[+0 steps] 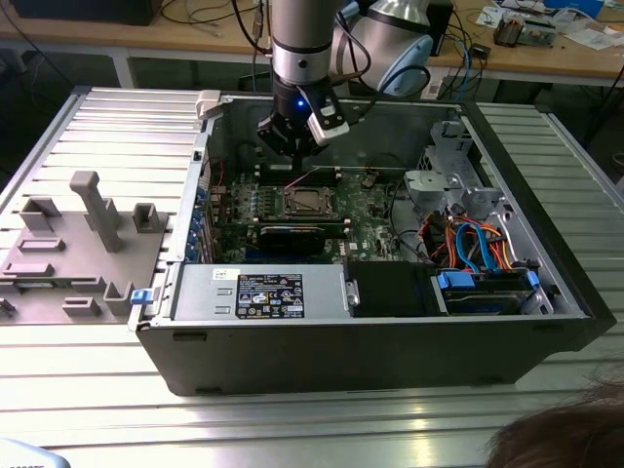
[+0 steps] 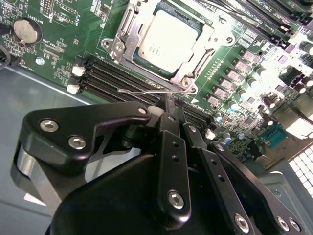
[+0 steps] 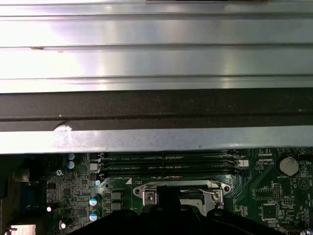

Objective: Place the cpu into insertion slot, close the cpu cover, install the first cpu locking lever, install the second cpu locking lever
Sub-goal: 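Install the first cpu locking lever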

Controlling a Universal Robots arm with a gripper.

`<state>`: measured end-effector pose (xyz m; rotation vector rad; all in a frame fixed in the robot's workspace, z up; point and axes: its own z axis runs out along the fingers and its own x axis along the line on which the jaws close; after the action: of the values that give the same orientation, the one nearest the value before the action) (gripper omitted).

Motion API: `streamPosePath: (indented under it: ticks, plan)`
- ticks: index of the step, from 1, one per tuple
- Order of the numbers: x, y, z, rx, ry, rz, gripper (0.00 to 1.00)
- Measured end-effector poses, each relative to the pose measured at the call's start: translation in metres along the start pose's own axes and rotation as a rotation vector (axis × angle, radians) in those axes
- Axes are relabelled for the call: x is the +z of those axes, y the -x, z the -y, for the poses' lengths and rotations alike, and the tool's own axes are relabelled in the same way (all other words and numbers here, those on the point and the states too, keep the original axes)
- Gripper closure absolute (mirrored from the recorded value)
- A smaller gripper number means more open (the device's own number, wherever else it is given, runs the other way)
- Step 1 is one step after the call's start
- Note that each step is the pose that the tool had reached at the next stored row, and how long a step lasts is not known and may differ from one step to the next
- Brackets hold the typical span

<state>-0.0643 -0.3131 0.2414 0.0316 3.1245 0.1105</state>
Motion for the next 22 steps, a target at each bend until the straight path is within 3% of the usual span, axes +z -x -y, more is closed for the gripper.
streamPosePath:
  ticks: [22]
  plan:
    - [0.0089,-0.0002,0.0006,0.0,0.0,0.0,0.89]
